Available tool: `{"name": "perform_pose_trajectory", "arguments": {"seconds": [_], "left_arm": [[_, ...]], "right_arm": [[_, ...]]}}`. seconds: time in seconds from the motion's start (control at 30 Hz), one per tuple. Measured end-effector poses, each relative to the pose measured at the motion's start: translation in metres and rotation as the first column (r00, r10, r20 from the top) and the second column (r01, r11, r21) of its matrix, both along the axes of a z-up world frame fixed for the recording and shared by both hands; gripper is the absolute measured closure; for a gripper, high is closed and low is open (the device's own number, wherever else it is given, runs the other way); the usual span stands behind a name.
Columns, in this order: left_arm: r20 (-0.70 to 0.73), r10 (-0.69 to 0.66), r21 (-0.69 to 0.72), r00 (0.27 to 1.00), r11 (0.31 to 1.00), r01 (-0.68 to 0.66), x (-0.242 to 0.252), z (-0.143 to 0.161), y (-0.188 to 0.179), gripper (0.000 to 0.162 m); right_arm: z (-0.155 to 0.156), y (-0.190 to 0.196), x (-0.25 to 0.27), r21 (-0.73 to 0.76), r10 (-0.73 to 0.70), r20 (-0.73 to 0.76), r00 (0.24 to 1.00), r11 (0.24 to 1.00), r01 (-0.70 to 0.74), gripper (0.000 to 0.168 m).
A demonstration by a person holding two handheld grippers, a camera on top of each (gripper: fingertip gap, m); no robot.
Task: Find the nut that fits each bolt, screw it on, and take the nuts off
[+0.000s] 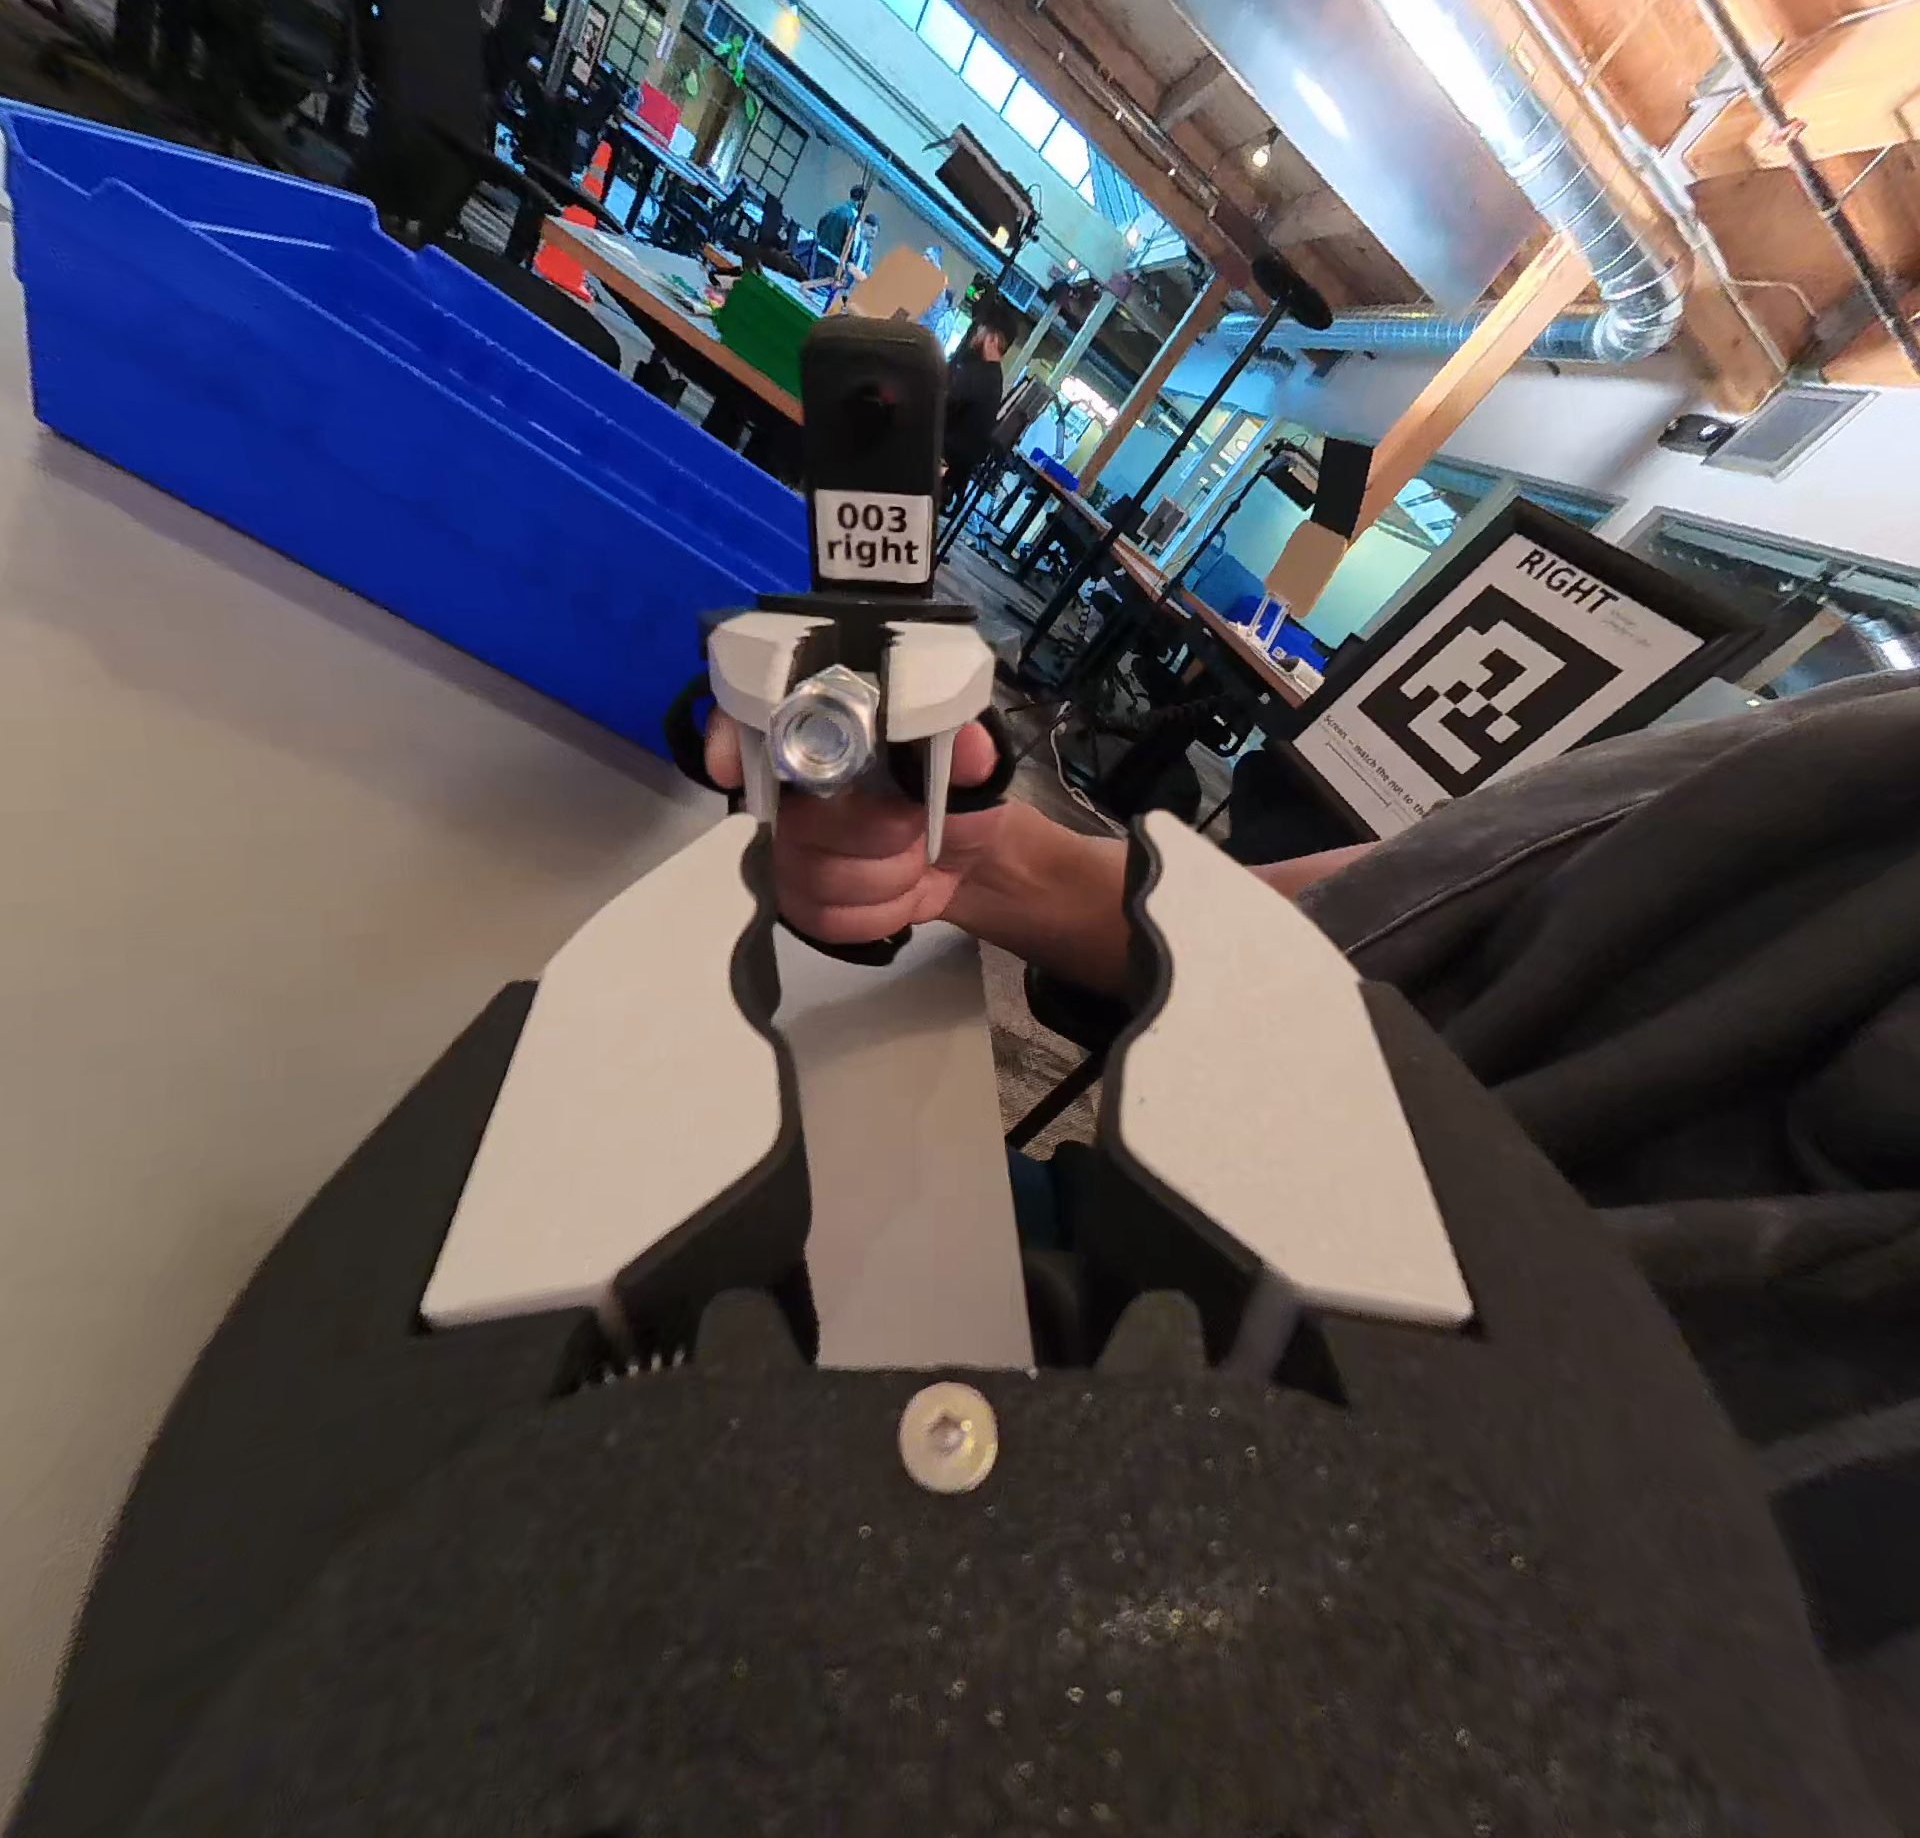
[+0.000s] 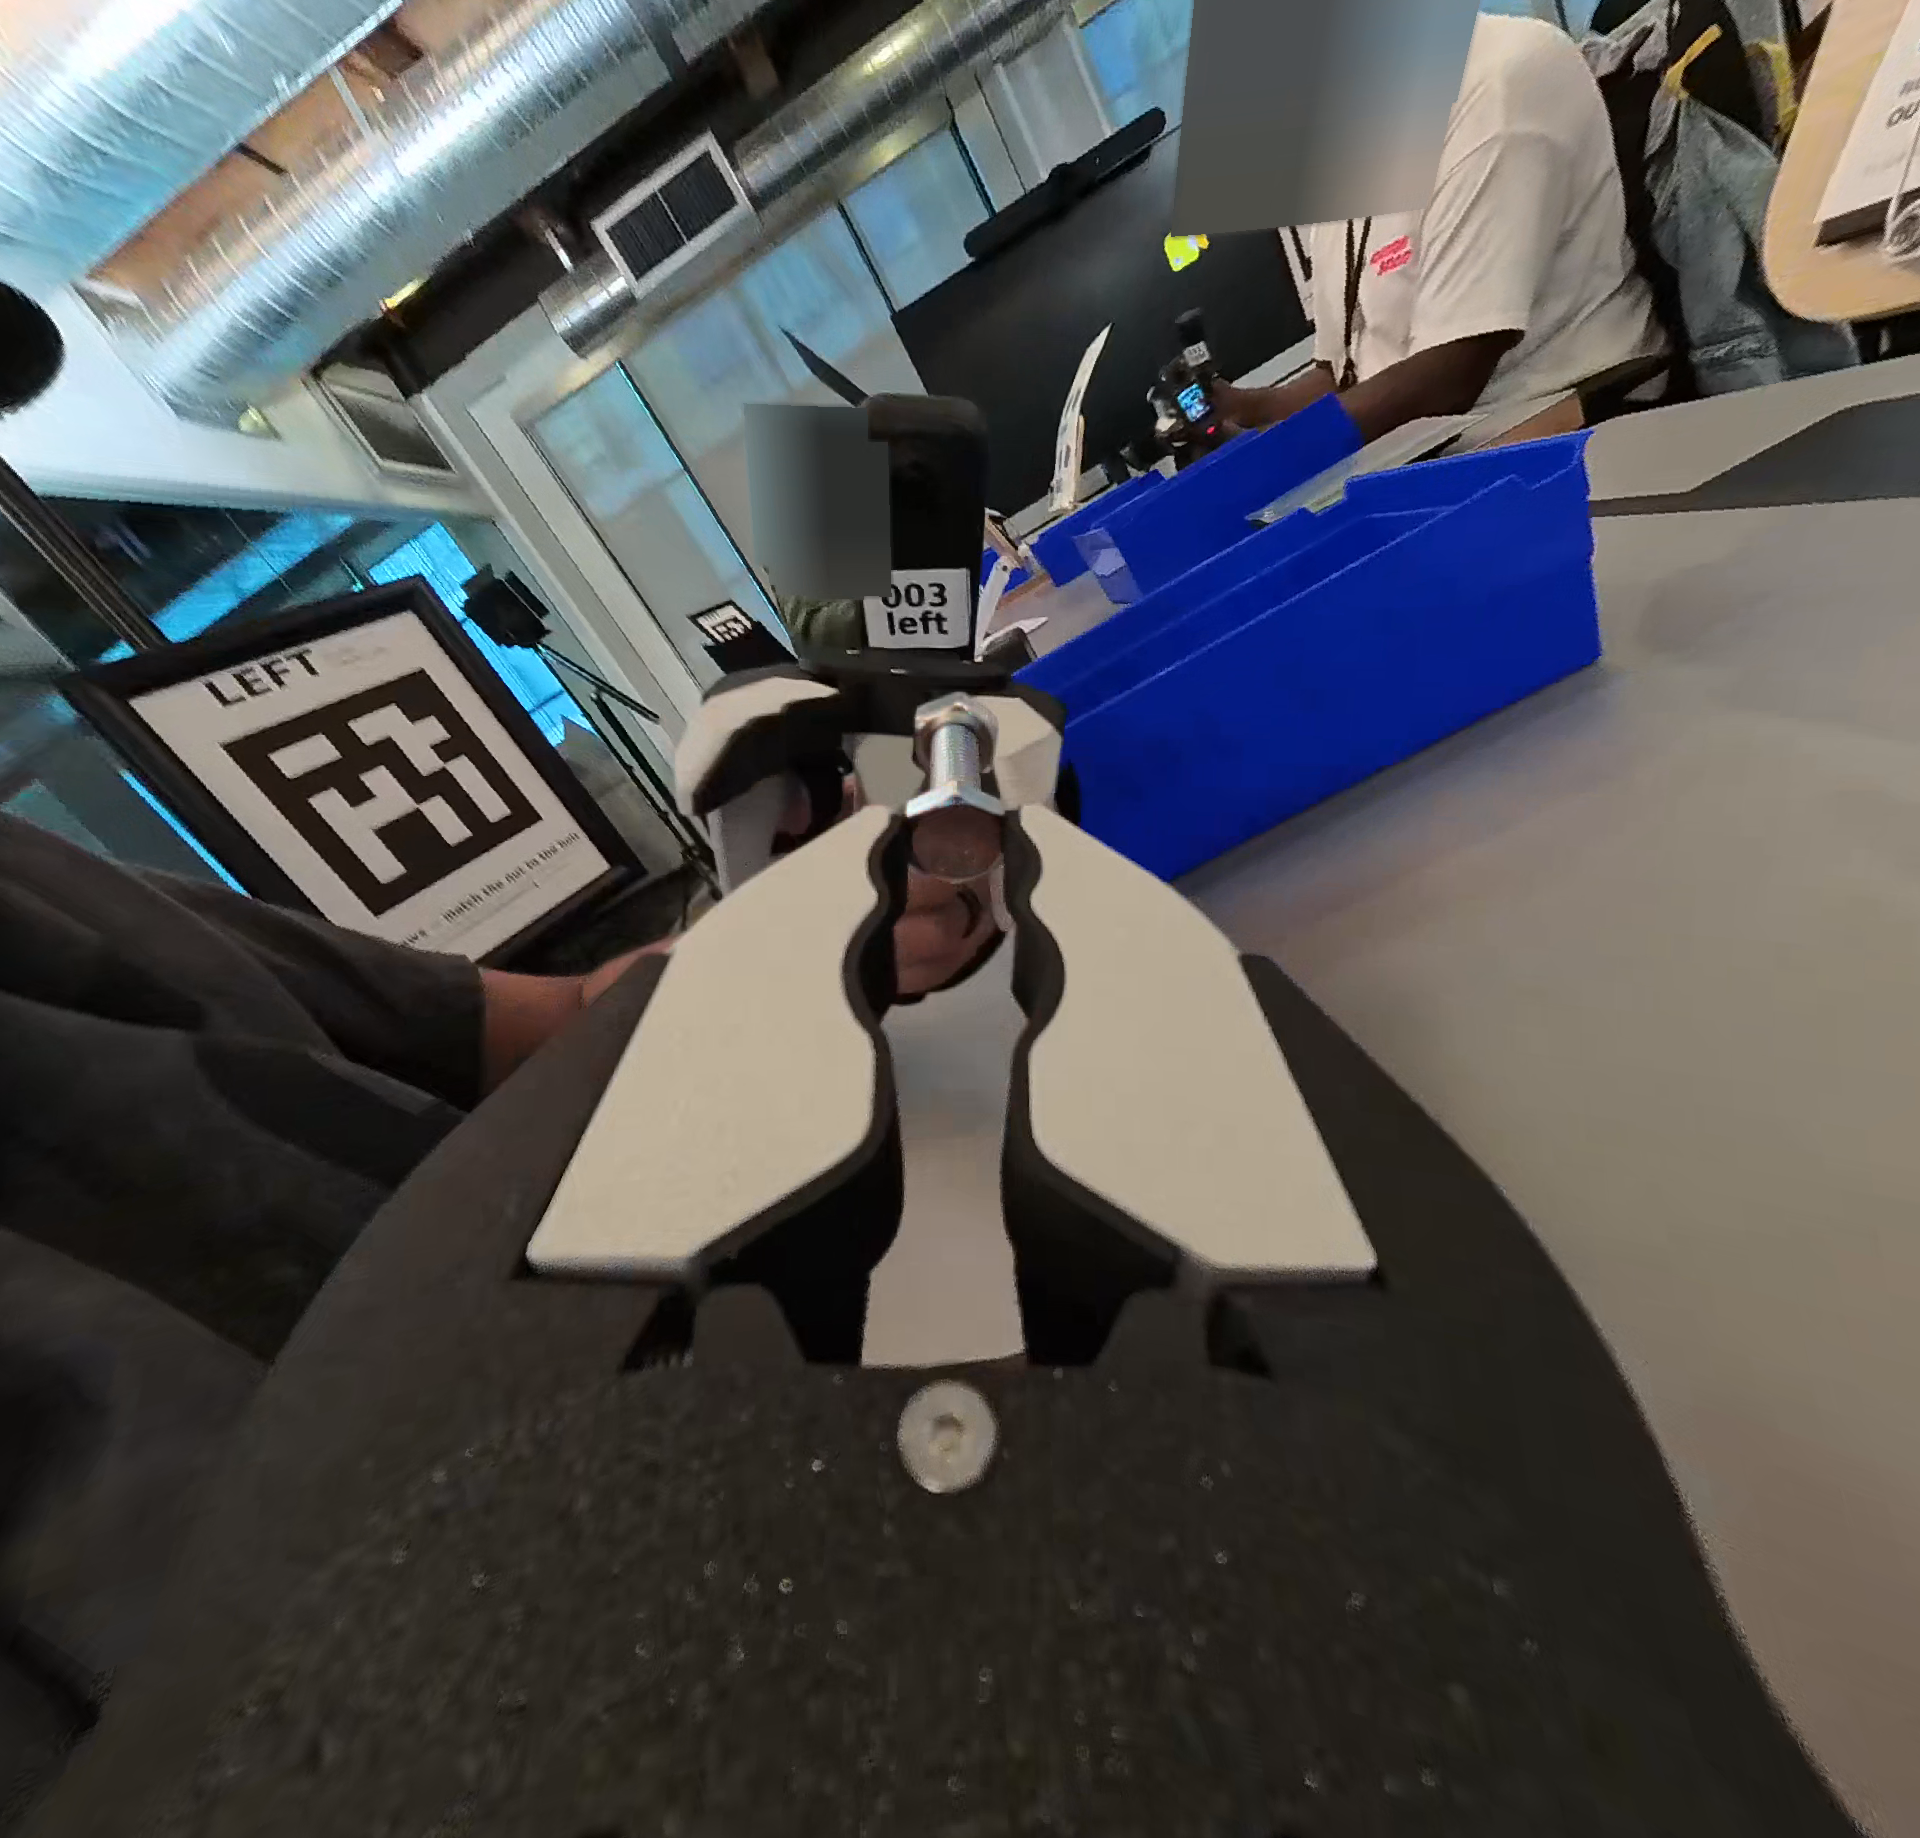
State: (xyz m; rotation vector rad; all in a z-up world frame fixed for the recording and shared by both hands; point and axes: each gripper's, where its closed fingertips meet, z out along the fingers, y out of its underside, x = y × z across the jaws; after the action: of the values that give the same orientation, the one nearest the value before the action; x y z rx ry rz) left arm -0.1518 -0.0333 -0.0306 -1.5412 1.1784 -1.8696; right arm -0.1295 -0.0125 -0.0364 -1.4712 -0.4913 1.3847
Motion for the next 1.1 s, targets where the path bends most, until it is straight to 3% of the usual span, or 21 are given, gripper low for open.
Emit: {"name": "perform_pose_trajectory", "arguments": {"seconds": [0.37,0.53,0.63,0.7,0.9,0.97,1.03,1.1], "left_arm": [[-0.001,0.032,0.030,1.000,0.999,-0.032,-0.002,-0.001,0.008,0.098],[-0.001,0.027,0.028,1.000,0.999,-0.027,-0.004,-0.002,0.009,0.099],[0.022,0.026,0.047,0.999,0.999,-0.027,-0.004,0.004,0.005,0.095],[0.037,0.024,0.070,0.999,0.997,-0.026,-0.005,0.008,0.004,0.104],[0.032,0.014,0.037,0.999,0.999,-0.015,-0.006,0.005,0.004,0.103],[0.041,0.026,0.059,0.999,0.998,-0.029,-0.005,0.008,0.003,0.096],[0.066,0.014,0.065,0.998,0.998,-0.019,-0.006,0.012,0.001,0.106],[0.054,0.031,0.060,0.998,0.998,-0.034,-0.006,0.008,0.005,0.104]], "right_arm": [[-0.016,-0.003,-0.014,-0.006,0.025,0.100,0.995,1.000,-0.025,0.151],[-0.002,-0.003,-0.012,0.019,0.020,0.080,0.997,1.000,-0.022,0.151],[-0.012,-0.002,-0.015,0.004,0.026,0.117,0.993,1.000,-0.027,0.151],[-0.018,-0.004,-0.016,-0.018,0.038,0.110,0.993,0.999,-0.036,0.151],[0.001,-0.003,-0.013,0.024,0.021,0.096,0.995,0.999,-0.023,0.151],[-0.008,-0.004,-0.015,0.002,0.032,0.101,0.994,0.999,-0.032,0.151],[-0.015,-0.005,-0.017,-0.022,0.034,0.107,0.994,0.999,-0.031,0.151],[-0.005,-0.010,-0.016,0.000,0.042,0.080,0.996,0.999,-0.042,0.151]]}}
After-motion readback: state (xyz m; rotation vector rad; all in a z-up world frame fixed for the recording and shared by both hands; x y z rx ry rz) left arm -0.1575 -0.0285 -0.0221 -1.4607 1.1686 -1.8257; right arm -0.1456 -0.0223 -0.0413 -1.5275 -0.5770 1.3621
